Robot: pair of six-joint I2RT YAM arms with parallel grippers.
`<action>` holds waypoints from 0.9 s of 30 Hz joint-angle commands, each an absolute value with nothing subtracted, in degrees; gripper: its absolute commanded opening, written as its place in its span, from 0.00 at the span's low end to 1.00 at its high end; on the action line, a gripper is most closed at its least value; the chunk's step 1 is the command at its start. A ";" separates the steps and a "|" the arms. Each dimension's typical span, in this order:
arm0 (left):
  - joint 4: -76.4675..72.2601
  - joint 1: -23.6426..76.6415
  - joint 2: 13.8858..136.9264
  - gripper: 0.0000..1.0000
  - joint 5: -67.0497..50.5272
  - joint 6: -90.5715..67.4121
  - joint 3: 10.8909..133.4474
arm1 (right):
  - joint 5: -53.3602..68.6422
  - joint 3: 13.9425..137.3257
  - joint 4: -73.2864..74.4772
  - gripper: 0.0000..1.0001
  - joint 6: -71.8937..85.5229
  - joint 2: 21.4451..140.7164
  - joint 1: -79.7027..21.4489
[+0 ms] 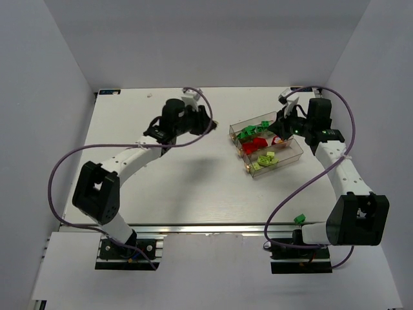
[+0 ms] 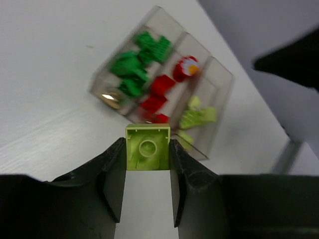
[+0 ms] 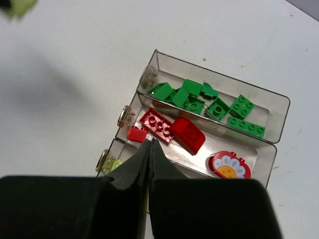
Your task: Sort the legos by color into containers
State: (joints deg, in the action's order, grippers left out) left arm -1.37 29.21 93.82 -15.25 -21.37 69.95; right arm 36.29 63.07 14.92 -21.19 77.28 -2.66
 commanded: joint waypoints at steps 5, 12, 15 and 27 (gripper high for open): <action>-11.60 41.30 99.30 0.09 -25.83 -27.25 69.07 | 35.86 63.81 10.55 0.00 -15.21 75.85 -0.62; -6.25 45.52 110.12 0.18 -26.37 -25.41 82.50 | 36.21 61.27 10.37 0.00 -14.15 73.04 1.23; -3.96 46.58 114.16 0.26 -26.02 -25.05 86.47 | 36.12 59.86 10.37 0.00 -14.59 71.64 1.49; 3.77 49.04 123.04 0.61 -22.33 -23.56 97.38 | 37.70 57.04 10.20 0.00 -15.20 69.52 2.81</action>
